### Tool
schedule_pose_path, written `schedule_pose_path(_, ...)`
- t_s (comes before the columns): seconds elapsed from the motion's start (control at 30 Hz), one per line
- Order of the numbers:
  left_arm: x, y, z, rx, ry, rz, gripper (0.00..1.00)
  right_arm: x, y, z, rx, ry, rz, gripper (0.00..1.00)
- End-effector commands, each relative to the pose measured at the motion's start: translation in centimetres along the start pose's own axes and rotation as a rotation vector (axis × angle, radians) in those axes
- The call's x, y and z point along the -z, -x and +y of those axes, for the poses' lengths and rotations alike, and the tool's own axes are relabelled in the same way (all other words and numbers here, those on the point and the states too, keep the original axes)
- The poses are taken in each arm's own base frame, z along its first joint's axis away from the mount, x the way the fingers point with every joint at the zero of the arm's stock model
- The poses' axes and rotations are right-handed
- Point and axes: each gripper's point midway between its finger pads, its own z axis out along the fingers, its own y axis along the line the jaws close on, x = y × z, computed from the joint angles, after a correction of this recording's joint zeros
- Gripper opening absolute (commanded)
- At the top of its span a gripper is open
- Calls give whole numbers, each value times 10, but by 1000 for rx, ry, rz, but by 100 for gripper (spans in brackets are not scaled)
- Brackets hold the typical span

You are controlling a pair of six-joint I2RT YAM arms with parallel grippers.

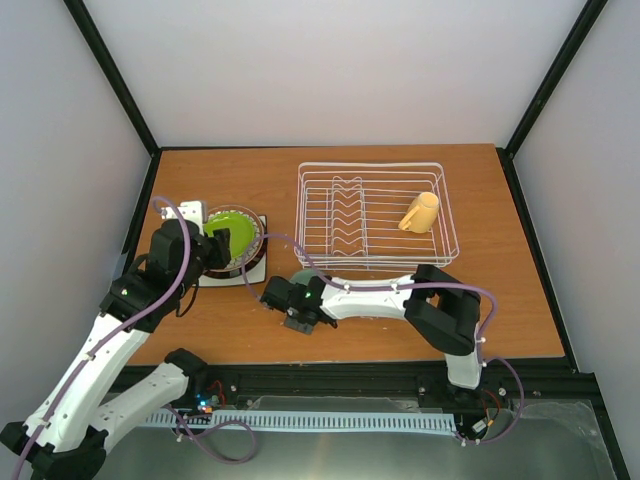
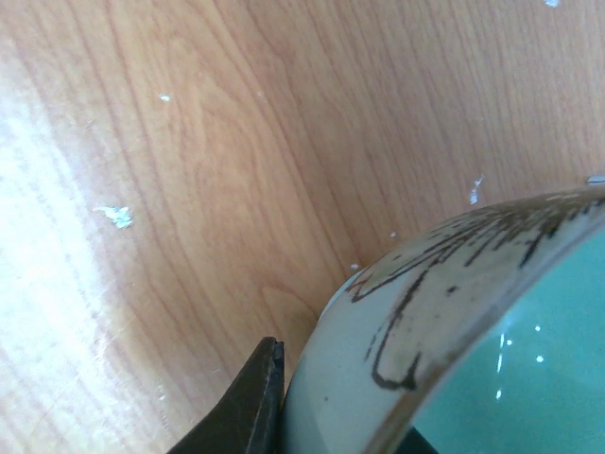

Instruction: Load the mixed dishes into the dish rack

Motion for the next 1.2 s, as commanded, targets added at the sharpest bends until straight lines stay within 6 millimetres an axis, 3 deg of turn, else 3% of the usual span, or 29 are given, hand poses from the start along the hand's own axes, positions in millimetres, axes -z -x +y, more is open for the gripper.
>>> schedule_pose_path(0.0,3,7,3,-5,10,-31,56,31,11,3,-22,82,-53,3)
schedule_pose_path(0.23,5,7,3,1,8,-31,56,144,64,8,-81,307,-353,3)
schedule_pose_path(0.43,7,7,-2,17,-22,-28,56,255,79,14,-110,616,-641,3)
schedule_pose_path(0.5,7,9,-7,24,-51,-36,56,291,75,-8,-184,765,-777,3)
schedule_pose_path(0.6,6,14,-19,29,-115,-60,56,331,47,-51,-303,949,-979,3)
schedule_pose_path(0.8,-12,14,-38,8,-178,-37,55,365,3,-117,-426,1106,-1214,3)
schedule_pose_path(0.87,-18,14,-42,0,-181,-29,55,376,-13,-146,-566,1200,-1283,3)
schedule_pose_path(0.9,-21,14,-43,-5,-183,-26,55,388,-24,-155,-538,1199,-1391,3)
schedule_pose_path(0.93,-23,15,-45,-9,-185,-27,54,379,-26,-170,-609,1201,-1400,3)
schedule_pose_path(1.13,-34,16,-46,-41,-164,-18,54,352,-34,-201,-733,1138,-1433,3)
schedule_pose_path(1.17,-36,16,-46,-46,-160,-15,54,344,-41,-213,-789,1113,-1440,3)
